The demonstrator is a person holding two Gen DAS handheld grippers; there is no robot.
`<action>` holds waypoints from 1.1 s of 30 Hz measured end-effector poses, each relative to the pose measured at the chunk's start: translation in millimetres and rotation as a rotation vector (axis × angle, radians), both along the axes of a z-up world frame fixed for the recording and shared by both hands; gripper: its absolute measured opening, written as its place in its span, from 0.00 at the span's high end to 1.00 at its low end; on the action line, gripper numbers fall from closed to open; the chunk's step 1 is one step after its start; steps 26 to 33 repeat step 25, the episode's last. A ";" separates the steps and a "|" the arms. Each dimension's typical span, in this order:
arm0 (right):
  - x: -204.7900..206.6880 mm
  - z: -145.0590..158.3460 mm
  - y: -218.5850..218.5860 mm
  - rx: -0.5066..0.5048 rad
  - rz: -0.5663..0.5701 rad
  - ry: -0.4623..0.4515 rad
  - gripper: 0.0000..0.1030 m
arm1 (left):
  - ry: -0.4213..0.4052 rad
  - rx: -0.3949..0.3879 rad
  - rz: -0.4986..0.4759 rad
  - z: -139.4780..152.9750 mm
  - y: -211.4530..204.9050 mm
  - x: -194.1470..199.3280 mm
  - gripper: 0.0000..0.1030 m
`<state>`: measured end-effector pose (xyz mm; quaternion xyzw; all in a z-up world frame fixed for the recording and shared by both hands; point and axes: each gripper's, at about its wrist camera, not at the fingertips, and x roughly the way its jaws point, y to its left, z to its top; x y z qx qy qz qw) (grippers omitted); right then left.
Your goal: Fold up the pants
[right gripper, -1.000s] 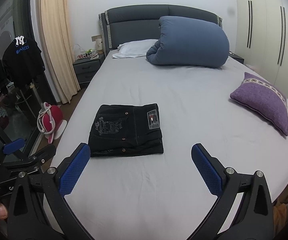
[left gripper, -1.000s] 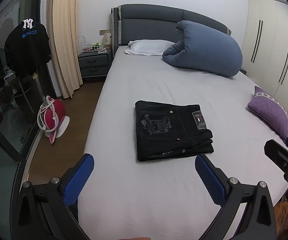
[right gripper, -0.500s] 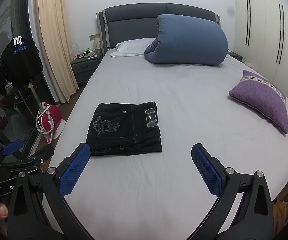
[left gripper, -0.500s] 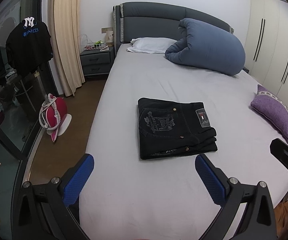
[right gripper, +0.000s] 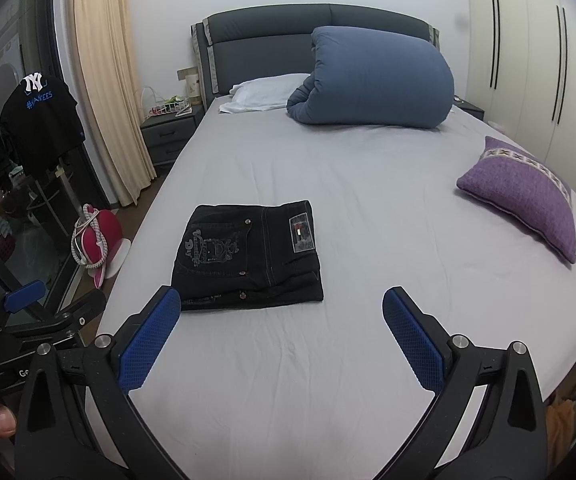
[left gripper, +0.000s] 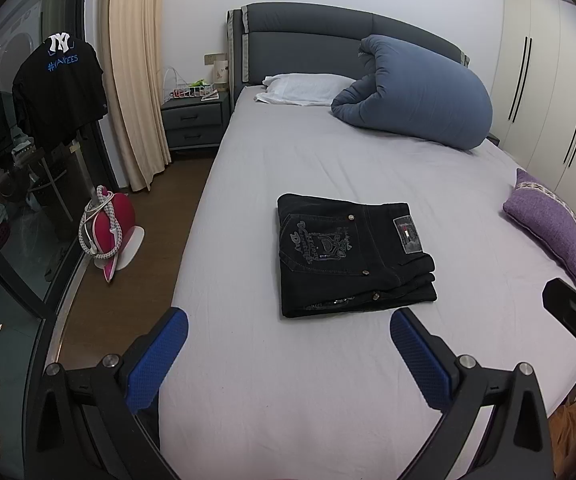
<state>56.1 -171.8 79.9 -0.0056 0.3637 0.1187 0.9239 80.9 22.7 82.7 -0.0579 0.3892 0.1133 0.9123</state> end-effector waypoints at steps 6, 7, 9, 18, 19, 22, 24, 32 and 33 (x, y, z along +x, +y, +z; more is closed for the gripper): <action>-0.4 -1.5 -0.9 0.003 -0.001 0.005 0.00 | 0.002 -0.001 0.000 -0.2 -0.1 -0.8 0.00; -0.7 -2.3 -1.2 0.003 -0.001 0.007 0.00 | 0.003 -0.001 0.000 -0.2 0.0 -0.8 0.00; -1.5 -3.7 -1.3 0.004 0.000 0.009 0.00 | 0.005 -0.001 0.002 -1.9 0.6 -2.0 0.00; -2.4 -5.6 0.6 0.007 0.008 0.016 0.00 | 0.025 -0.026 0.005 -8.4 6.5 0.4 0.00; -2.7 -6.4 0.8 0.009 0.008 0.018 0.00 | 0.026 -0.024 0.007 -8.4 7.0 0.8 0.00; -2.3 -8.1 0.6 0.014 0.007 0.026 0.00 | 0.019 0.027 0.014 -8.0 4.9 1.1 0.00; -1.6 -9.2 0.0 0.017 0.005 0.031 0.00 | 0.014 0.044 0.018 -7.8 3.8 0.8 0.00; -0.1 -9.8 -0.7 0.018 0.004 0.034 0.00 | 0.012 0.047 0.019 -7.5 3.8 0.6 0.00; -0.1 -9.8 -0.7 0.018 0.004 0.034 0.00 | 0.012 0.047 0.019 -7.5 3.8 0.6 0.00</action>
